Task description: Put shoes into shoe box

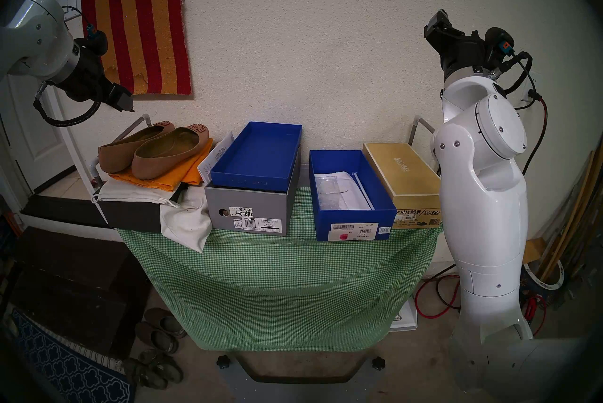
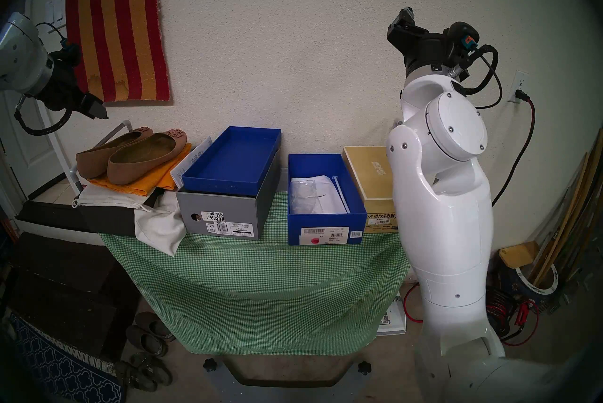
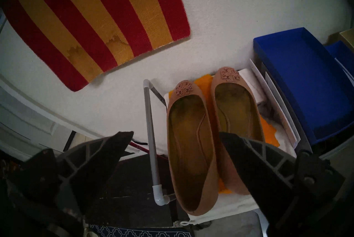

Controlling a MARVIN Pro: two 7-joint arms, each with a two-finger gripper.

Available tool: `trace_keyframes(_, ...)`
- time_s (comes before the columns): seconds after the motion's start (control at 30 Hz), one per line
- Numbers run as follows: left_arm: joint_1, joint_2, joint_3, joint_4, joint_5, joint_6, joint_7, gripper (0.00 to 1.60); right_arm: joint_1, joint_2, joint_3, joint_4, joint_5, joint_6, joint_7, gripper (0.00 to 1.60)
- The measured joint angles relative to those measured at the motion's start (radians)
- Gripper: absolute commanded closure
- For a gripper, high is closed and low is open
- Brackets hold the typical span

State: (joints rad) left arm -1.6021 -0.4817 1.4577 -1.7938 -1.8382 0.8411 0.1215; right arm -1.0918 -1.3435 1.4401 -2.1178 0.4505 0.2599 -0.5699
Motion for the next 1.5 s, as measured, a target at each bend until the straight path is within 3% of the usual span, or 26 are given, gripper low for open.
trace_keyframes(0.23, 0.056, 0.006, -0.027, 0.070, -0.055, -0.009, -0.035, 0.00, 0.000, 0.000, 0.000, 0.000, 0.000, 0.000, 0.000, 0.00)
trace_keyframes(0.67, 0.211, -0.032, -0.041, 0.152, -0.122, -0.115, -0.078, 0.00, 0.000, 0.000, 0.000, 0.000, 0.000, 0.000, 0.000, 0.00)
trace_keyframes(1.5, 0.523, -0.210, -0.070, 0.347, -0.254, -0.266, -0.167, 0.00, 0.000, 0.000, 0.000, 0.000, 0.000, 0.000, 0.000, 0.00)
